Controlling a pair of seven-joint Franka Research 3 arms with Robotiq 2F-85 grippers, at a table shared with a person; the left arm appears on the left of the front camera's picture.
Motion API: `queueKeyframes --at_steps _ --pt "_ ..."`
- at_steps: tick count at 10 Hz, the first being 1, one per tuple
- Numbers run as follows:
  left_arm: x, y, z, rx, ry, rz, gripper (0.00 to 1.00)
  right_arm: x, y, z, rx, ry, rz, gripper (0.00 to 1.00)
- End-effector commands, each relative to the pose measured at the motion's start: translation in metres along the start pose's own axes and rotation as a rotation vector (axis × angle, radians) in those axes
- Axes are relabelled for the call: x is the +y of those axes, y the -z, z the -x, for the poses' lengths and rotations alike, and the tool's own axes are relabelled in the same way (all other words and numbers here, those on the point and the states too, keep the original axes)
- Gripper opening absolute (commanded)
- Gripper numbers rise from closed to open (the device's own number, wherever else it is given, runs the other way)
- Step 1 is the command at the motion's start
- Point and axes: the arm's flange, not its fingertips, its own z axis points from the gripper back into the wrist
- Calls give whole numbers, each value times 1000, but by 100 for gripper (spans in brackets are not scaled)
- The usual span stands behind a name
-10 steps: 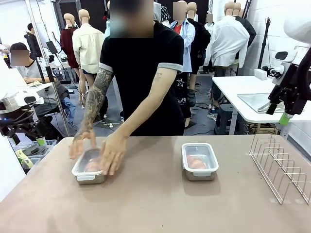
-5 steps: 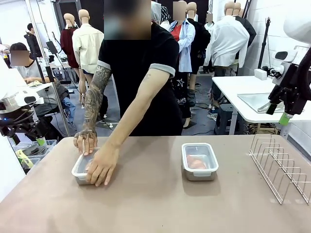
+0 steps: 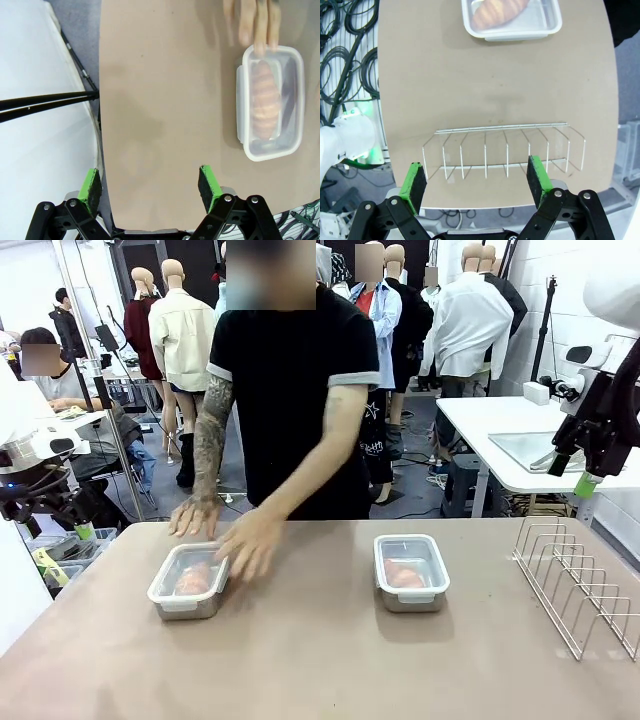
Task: Place the bread in airtight containers.
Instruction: Release when the human grabs the Airtight Container lid.
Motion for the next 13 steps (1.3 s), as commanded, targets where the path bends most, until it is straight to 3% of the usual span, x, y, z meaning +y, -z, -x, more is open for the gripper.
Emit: queueKeyframes --at_steps 1,13 --pt "2 0 2 0 -1 -9 100 1 -1 -2 3 16 7 100" --pt "2 0 2 0 -1 -9 100 1 -1 -2 3 16 7 100"
